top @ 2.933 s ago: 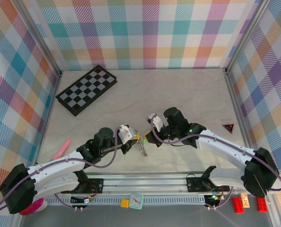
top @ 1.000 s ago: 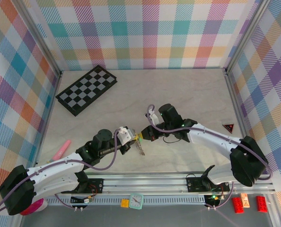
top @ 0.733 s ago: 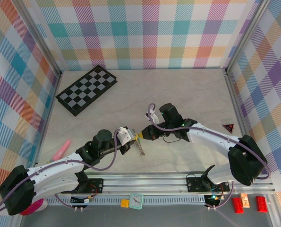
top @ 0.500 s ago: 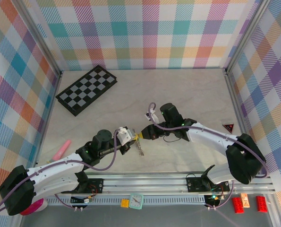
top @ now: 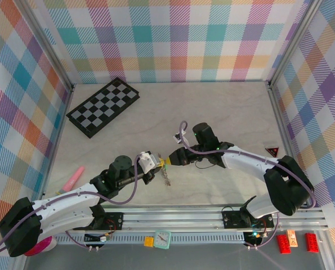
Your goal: Put the keys on the keyring
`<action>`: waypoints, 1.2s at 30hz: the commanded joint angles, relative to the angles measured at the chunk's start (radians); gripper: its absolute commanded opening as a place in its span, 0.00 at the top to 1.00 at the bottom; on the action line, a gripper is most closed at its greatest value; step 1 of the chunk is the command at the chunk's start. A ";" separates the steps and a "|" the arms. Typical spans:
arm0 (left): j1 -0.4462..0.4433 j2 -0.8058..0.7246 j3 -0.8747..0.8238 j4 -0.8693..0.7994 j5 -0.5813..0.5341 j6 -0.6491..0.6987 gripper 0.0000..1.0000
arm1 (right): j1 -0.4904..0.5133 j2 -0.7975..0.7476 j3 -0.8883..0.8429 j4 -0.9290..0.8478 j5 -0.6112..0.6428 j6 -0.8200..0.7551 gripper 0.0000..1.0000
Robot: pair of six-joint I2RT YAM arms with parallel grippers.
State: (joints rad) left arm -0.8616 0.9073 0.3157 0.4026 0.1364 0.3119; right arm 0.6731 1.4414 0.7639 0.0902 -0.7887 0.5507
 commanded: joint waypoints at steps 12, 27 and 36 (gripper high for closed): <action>-0.011 -0.029 -0.012 0.133 0.041 -0.012 1.00 | -0.035 0.049 -0.054 0.172 -0.068 0.073 0.86; -0.012 -0.008 -0.023 0.177 0.057 -0.036 1.00 | -0.050 -0.119 -0.017 -0.107 0.101 -0.193 0.54; 0.001 0.075 -0.036 0.310 0.203 -0.067 1.00 | -0.050 -0.298 -0.126 0.028 0.102 -0.592 0.53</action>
State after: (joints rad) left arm -0.8616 0.9646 0.2893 0.5819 0.2497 0.2684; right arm 0.6273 1.1595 0.6651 0.0723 -0.6395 0.1738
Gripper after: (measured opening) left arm 0.045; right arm 0.465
